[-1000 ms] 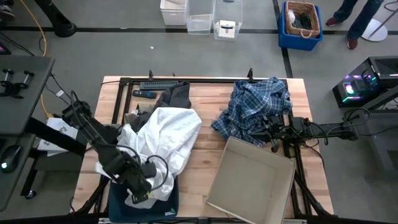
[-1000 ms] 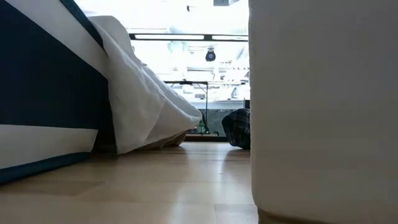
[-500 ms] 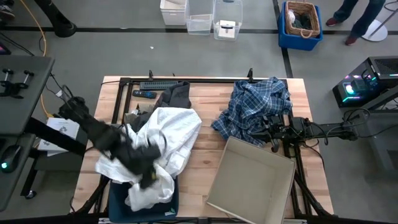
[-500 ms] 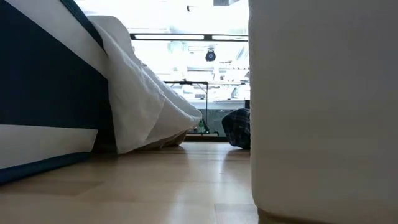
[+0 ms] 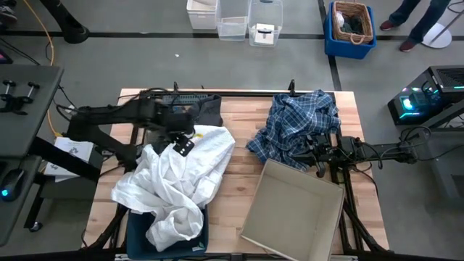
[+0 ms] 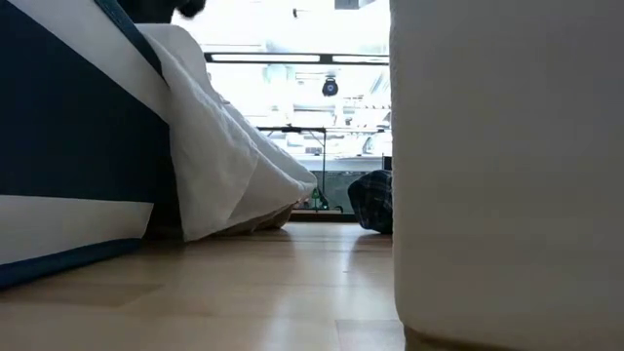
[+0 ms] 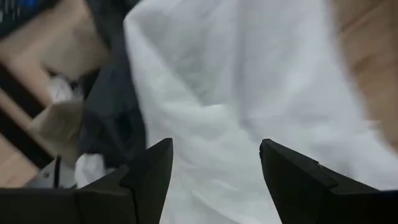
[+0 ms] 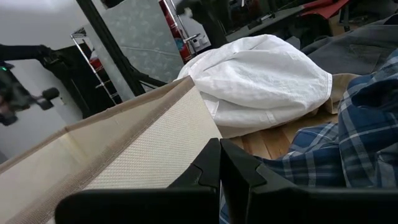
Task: Sort clothes
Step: Put the white shirt into the blue bin
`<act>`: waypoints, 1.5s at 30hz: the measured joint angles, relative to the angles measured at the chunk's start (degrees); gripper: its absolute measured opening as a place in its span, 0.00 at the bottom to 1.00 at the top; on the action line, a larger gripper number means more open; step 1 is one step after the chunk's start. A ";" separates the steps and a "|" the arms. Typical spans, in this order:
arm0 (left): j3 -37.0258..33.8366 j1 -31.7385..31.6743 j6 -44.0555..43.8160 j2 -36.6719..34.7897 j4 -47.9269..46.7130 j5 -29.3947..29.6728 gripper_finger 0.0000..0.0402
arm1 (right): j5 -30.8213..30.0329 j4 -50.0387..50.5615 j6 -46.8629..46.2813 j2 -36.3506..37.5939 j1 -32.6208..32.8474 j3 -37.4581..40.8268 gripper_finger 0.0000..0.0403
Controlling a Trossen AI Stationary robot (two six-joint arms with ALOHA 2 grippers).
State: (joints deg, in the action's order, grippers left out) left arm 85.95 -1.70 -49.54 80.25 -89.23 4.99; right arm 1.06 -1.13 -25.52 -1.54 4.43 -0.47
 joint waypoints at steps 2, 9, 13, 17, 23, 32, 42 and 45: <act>-3.67 -1.26 0.63 -0.10 0.12 -1.34 0.58 | 0.00 0.00 0.00 0.00 0.00 0.00 0.00; -12.94 -3.29 1.82 -0.48 7.48 -7.50 0.58 | 0.00 0.00 0.00 0.00 0.00 0.00 0.00; -17.34 -3.60 1.86 -0.41 16.16 -12.37 0.58 | 0.01 0.00 0.00 0.00 0.00 0.00 0.00; -21.64 -3.60 1.86 -0.39 22.75 -13.76 0.57 | 0.02 0.00 0.00 0.00 0.00 0.00 0.00; -25.40 -2.53 5.18 -0.42 22.12 -7.47 0.38 | 0.01 0.00 0.00 0.00 0.01 0.00 0.00; -14.11 4.29 8.21 -2.08 28.21 -6.30 0.01 | 0.00 0.00 0.01 0.00 0.00 0.00 0.00; 18.58 19.08 13.37 -7.80 33.54 -4.08 0.00 | 0.01 -0.01 0.00 0.02 0.00 0.00 0.00; 24.69 27.45 9.91 -8.61 33.49 -5.39 0.00 | 0.00 -0.01 0.00 0.02 0.00 0.00 0.00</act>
State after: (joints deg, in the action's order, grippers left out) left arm 110.63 25.75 -39.62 71.64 -55.74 -0.40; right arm 1.06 -1.14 -25.52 -1.52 4.43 -0.47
